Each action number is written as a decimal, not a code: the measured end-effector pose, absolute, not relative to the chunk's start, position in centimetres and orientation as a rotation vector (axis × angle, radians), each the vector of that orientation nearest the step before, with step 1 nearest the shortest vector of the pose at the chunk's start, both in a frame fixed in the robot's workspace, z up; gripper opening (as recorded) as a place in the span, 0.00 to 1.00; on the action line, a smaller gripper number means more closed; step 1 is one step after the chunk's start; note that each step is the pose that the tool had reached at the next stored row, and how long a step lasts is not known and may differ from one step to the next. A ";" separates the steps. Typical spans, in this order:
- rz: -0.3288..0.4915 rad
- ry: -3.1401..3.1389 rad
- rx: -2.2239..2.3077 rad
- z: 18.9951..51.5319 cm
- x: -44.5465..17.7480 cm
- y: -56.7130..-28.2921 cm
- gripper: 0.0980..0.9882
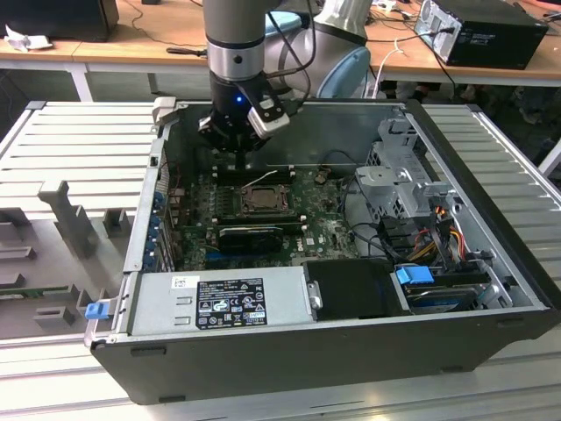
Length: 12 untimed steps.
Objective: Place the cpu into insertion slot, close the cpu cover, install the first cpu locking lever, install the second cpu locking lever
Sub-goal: 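Install the first cpu locking lever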
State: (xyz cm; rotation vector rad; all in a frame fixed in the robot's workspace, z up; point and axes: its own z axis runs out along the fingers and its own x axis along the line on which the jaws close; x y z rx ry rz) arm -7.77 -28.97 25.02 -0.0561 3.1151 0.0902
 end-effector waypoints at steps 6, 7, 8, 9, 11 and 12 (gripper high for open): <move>0.128 3.114 -0.055 25.0 -7.1 -29.0 0.01; 0.172 3.112 -0.055 25.0 -6.9 -29.0 0.01; 0.177 3.111 -0.055 25.0 -6.9 -29.0 0.01; 0.182 3.111 -0.055 24.9 -6.8 -29.1 0.01; 0.214 3.110 -0.054 24.9 -6.7 -29.2 0.01; 0.230 3.108 -0.054 24.9 -6.6 -29.3 0.01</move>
